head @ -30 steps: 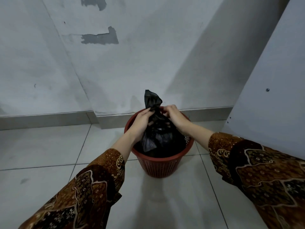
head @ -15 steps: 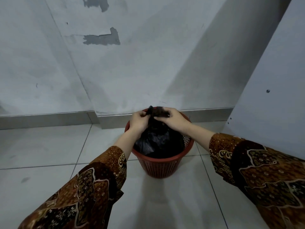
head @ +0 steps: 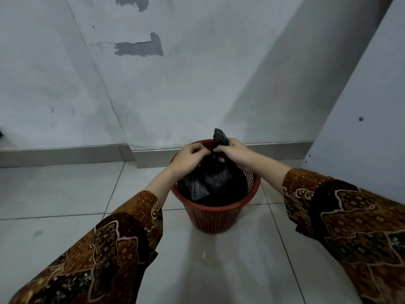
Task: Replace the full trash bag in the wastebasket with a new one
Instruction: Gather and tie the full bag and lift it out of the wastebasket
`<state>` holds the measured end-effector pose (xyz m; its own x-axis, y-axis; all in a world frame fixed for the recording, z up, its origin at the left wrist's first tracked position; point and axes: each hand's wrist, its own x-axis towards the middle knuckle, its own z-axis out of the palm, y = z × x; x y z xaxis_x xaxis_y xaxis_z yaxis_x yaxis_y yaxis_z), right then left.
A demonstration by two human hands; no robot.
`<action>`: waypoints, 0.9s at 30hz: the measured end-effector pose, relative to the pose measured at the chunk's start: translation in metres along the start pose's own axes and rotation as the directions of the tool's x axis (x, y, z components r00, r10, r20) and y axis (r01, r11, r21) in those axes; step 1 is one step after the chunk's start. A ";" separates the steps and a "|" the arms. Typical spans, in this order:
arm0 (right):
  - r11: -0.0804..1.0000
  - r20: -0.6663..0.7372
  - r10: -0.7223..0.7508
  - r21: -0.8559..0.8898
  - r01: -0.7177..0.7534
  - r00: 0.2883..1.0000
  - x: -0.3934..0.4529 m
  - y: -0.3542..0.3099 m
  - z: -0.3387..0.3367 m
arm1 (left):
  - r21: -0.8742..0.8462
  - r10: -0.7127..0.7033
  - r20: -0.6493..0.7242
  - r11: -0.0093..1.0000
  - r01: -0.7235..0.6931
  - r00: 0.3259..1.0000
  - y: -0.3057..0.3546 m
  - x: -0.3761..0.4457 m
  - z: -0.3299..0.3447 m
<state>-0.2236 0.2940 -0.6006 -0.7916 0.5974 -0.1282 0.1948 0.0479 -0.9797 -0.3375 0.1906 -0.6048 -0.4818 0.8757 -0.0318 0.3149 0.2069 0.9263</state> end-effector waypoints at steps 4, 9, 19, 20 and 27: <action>0.968 -0.022 0.164 0.195 -0.156 0.986 0.002 -0.004 0.001 | 0.105 -0.010 0.165 0.994 -0.007 0.986 -0.001 -0.007 -0.006; 0.932 -0.056 0.267 0.268 -0.243 0.962 0.005 -0.009 0.003 | 0.417 0.220 0.167 0.867 -0.271 0.961 0.005 -0.015 0.000; 0.953 -0.111 0.236 0.223 -0.207 0.965 0.007 -0.010 -0.007 | 0.497 0.519 0.006 0.740 -0.453 0.855 -0.005 -0.016 -0.002; 0.966 -0.145 0.221 0.170 -0.196 0.964 0.008 -0.007 -0.009 | 0.446 0.518 -0.018 0.770 -0.457 0.855 -0.004 -0.017 -0.002; 0.903 -0.328 0.099 -0.367 -0.223 0.939 0.018 0.014 -0.027 | 0.521 0.461 -0.022 0.763 -0.383 0.887 -0.022 -0.035 -0.027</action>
<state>-0.2197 0.3267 -0.6123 -0.5342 0.8288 -0.1664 0.5650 0.2037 -0.7995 -0.3497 0.1431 -0.6140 -0.3002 0.8626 0.4071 0.8509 0.0493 0.5229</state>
